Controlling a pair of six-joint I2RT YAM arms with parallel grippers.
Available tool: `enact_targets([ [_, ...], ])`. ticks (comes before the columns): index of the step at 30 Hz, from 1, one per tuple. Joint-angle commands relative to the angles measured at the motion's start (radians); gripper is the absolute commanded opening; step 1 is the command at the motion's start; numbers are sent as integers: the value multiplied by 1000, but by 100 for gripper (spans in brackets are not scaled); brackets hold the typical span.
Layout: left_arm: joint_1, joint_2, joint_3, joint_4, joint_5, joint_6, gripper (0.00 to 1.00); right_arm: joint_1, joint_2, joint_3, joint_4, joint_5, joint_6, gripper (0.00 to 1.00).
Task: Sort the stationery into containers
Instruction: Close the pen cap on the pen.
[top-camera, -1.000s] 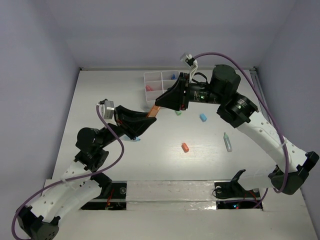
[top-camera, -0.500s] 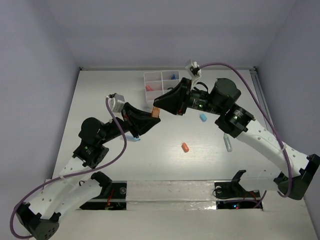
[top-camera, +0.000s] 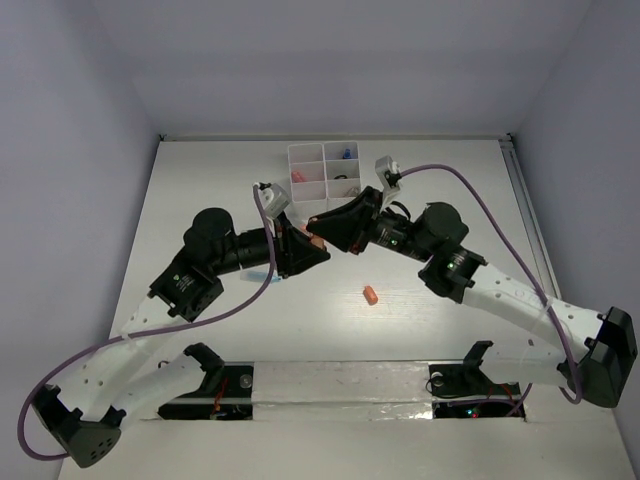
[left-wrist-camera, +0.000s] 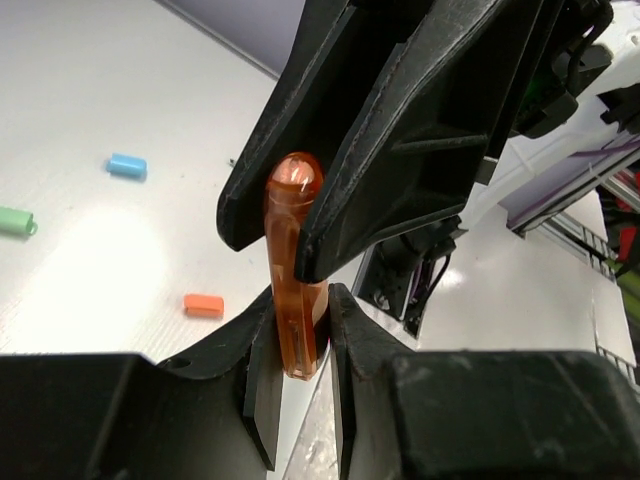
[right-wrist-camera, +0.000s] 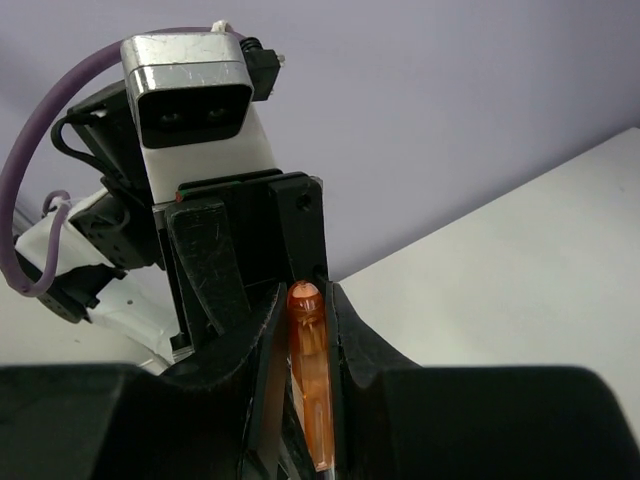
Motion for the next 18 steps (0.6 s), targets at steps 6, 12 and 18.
enact_targets([
  [6,35,-54,231,443,-232,76,0,70,-3,-248,-341,-158,67,0],
  [12,35,-21,254,454,-213,72,0,70,1,-317,-300,-165,98,0],
  [18,35,-13,248,454,-216,63,0,70,-1,-314,-315,-171,98,0],
])
